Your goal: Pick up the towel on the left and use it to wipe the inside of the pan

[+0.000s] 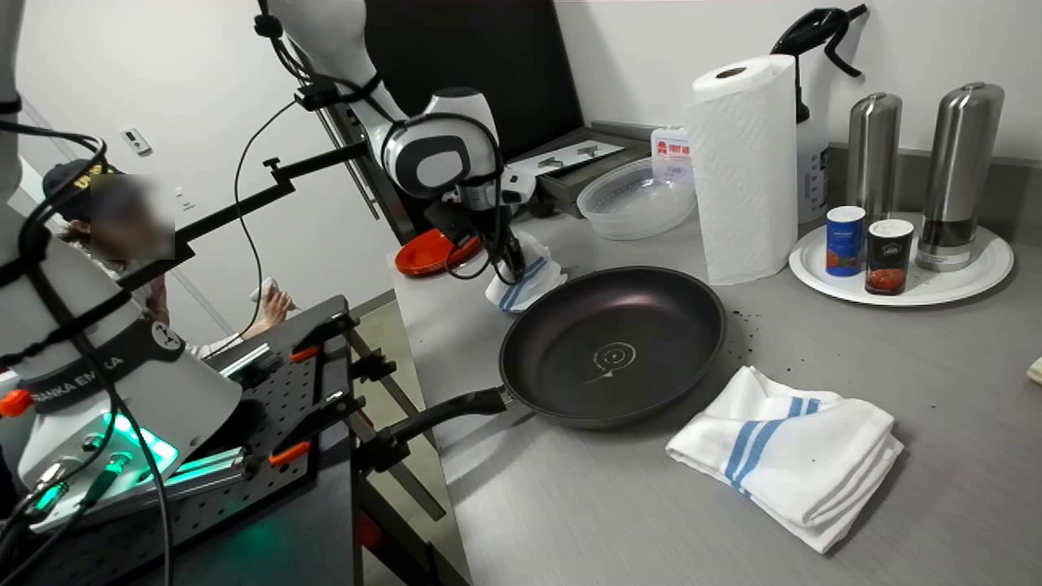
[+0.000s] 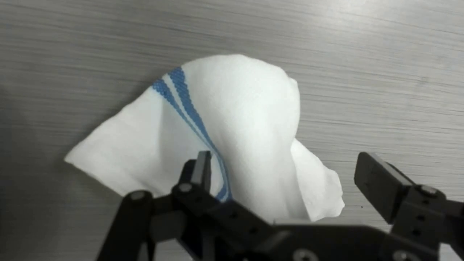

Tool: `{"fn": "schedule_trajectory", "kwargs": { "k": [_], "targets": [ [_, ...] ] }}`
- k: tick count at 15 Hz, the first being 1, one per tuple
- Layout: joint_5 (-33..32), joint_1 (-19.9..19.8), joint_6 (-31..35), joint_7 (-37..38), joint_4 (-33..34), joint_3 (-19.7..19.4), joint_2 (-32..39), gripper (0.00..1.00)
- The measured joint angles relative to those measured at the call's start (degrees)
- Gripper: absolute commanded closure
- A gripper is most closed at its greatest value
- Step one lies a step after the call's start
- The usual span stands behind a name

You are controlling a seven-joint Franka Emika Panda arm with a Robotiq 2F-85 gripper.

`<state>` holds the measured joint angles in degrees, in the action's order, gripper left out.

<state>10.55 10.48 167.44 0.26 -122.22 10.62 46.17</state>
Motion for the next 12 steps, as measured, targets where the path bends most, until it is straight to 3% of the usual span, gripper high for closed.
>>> {"fn": "schedule_trajectory", "kwargs": {
  "k": [8, 9, 10, 12],
  "targets": [
    [-2.06, 2.51, 1.12, 2.09, 1.48, -2.69, 3.1, 0.01],
    [-2.19, 2.77, 1.12, 2.35, 1.76, -2.91, 3.44, 0.26],
    [-2.24, 3.05, 1.12, 2.64, 2.02, -3.12, 3.74, 0.27],
    [-2.28, 3.57, 1.12, 3.08, 2.51, -3.44, 4.22, 0.4]
  ]
}}
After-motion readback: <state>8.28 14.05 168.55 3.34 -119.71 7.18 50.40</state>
